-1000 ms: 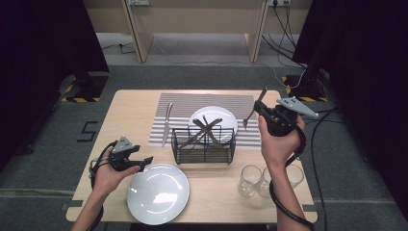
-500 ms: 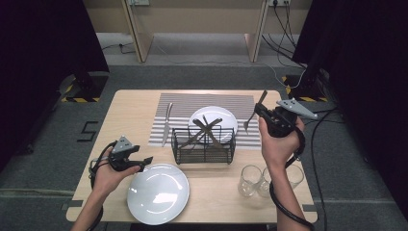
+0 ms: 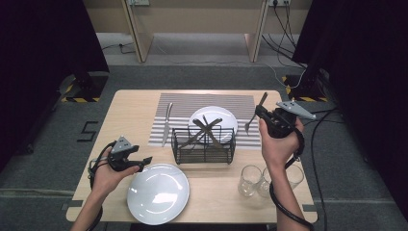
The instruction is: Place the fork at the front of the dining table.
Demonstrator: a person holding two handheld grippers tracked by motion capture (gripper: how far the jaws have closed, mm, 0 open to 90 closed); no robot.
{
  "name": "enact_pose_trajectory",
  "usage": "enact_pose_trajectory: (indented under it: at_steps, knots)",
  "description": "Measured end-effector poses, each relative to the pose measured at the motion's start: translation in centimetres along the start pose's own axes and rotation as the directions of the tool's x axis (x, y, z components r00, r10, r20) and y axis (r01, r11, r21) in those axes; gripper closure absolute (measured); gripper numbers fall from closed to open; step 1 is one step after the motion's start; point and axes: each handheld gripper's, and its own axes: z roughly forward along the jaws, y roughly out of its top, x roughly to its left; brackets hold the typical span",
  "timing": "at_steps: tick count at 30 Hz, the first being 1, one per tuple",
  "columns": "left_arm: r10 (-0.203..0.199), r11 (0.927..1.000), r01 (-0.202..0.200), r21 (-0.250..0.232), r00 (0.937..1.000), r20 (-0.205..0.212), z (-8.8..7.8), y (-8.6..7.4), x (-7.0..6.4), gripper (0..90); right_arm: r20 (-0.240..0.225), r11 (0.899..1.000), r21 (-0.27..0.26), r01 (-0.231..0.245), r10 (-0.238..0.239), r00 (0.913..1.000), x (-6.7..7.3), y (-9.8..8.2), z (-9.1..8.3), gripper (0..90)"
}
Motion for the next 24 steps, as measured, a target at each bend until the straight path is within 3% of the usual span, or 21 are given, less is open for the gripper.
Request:
enact_pose_trajectory:
  at_steps: [24]
  knots:
    - [-0.002,1.0,0.002,0.0,1.0,-0.001,0.0,-0.1,0.1,26.6,0.032,0.999,0.048,-0.017,0.015,0.9994,-1.1,-1.0,1.3,87.4]
